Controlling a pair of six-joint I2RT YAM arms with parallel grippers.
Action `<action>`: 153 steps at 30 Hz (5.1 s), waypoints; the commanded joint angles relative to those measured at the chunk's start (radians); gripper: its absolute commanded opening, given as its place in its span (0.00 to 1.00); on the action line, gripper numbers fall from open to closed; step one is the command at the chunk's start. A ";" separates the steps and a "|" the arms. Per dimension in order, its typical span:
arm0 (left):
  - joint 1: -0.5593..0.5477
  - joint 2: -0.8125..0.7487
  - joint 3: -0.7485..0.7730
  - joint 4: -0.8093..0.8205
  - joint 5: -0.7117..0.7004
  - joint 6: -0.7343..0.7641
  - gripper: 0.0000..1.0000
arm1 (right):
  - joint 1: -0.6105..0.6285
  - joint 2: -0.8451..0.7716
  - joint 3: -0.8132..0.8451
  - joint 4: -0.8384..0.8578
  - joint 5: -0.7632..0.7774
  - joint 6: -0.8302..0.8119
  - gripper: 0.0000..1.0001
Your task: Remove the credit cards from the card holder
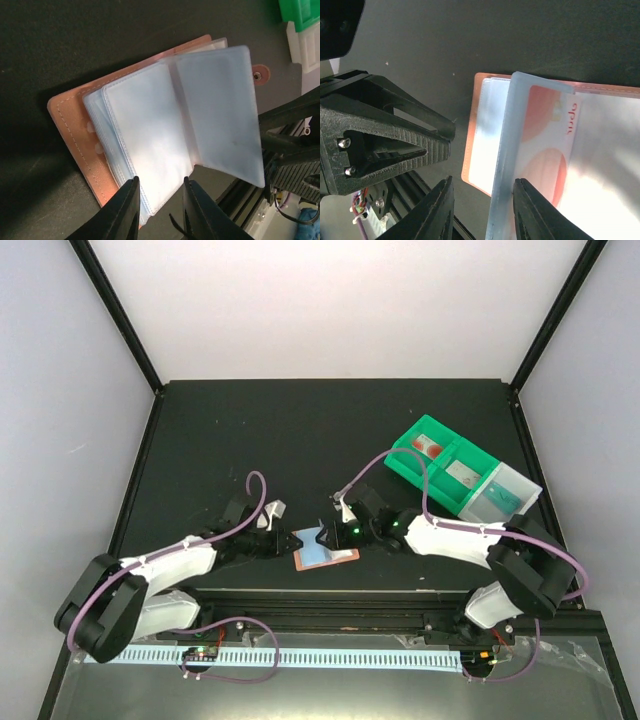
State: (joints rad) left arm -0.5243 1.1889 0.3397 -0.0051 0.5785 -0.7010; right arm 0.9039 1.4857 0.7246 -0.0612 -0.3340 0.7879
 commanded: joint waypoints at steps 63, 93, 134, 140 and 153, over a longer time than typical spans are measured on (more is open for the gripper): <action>-0.008 0.226 -0.011 0.159 0.019 -0.017 0.06 | -0.076 0.168 -0.147 0.334 -0.066 0.014 0.22; -0.007 0.235 0.002 0.132 -0.006 -0.001 0.04 | -0.201 -0.068 -0.246 0.201 -0.048 -0.063 0.01; -0.008 -0.279 0.187 -0.094 0.509 0.133 0.44 | -0.201 -0.447 -0.189 0.072 -0.714 -0.246 0.01; -0.008 -0.276 0.151 0.001 0.563 0.075 0.36 | -0.200 -0.435 -0.193 0.142 -0.737 -0.196 0.01; -0.007 -0.259 0.119 0.082 0.514 -0.004 0.02 | -0.200 -0.453 -0.215 0.206 -0.616 -0.111 0.21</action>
State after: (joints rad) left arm -0.5262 0.9310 0.4637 0.0166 1.1259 -0.6662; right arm 0.7052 1.0573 0.5278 0.0723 -1.0222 0.6254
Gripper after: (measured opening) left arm 0.021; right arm 0.137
